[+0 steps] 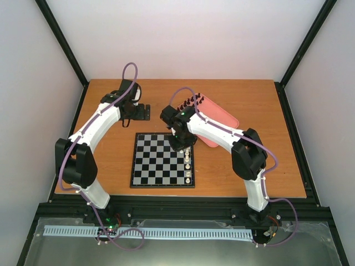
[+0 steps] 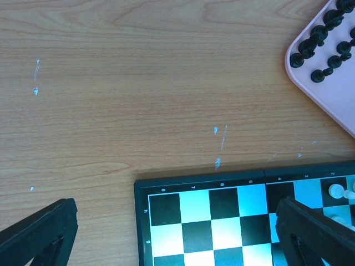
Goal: Set up the chess pieces on the board
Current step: Place the chess piece on the chessboard.
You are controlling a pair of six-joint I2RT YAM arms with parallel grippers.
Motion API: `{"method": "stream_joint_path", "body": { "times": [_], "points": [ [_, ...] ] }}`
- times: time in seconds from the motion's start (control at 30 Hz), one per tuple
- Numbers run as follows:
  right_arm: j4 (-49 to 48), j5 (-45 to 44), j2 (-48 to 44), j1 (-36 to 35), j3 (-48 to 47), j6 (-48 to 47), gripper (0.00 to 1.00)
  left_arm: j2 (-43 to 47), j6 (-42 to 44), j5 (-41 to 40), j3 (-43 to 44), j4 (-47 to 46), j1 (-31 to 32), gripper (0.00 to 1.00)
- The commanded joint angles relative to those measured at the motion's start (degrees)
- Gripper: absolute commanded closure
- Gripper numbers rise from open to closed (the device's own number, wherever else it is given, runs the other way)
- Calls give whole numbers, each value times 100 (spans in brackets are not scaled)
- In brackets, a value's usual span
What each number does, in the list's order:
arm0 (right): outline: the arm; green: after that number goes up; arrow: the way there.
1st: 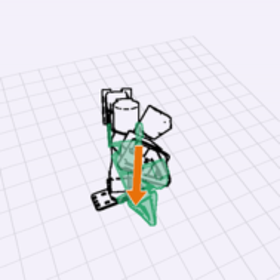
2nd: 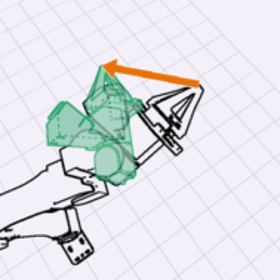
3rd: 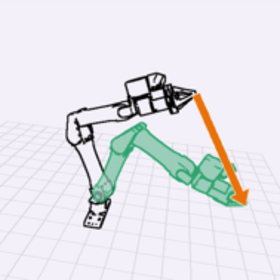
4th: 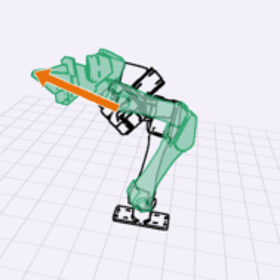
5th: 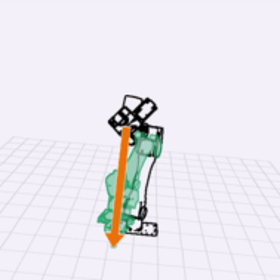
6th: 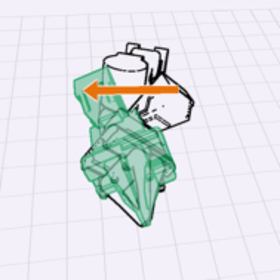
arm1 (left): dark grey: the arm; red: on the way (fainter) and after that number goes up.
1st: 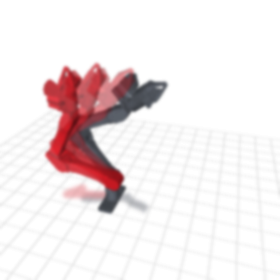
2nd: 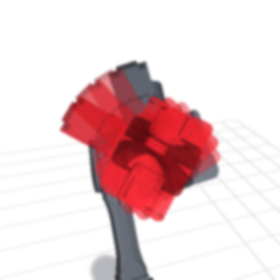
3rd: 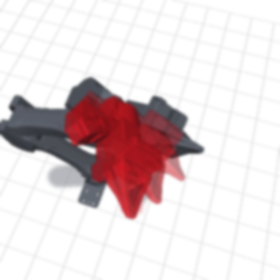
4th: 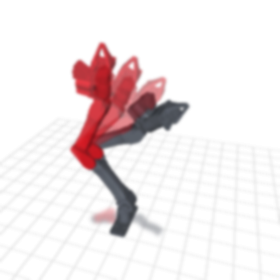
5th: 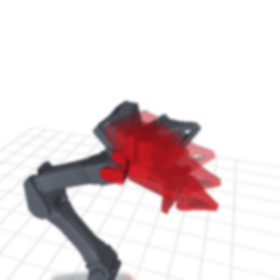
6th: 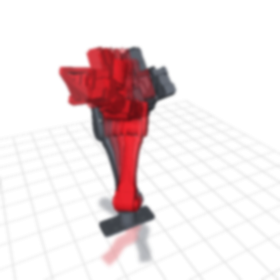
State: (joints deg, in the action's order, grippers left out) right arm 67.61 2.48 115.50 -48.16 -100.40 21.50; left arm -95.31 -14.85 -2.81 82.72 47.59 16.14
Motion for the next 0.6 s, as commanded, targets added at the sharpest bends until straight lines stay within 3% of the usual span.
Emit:
{"method": "stream_joint_path", "body": {
  "times": [0.0,0.57],
  "points": [
    [-395,-168,-1,-46,155,-106,97,281,32,-22,70,-37,3,0],
    [-839,-132,504,-132,285,-287,97,323,-8,-90,-14,-72,-2,0]
  ]
}}
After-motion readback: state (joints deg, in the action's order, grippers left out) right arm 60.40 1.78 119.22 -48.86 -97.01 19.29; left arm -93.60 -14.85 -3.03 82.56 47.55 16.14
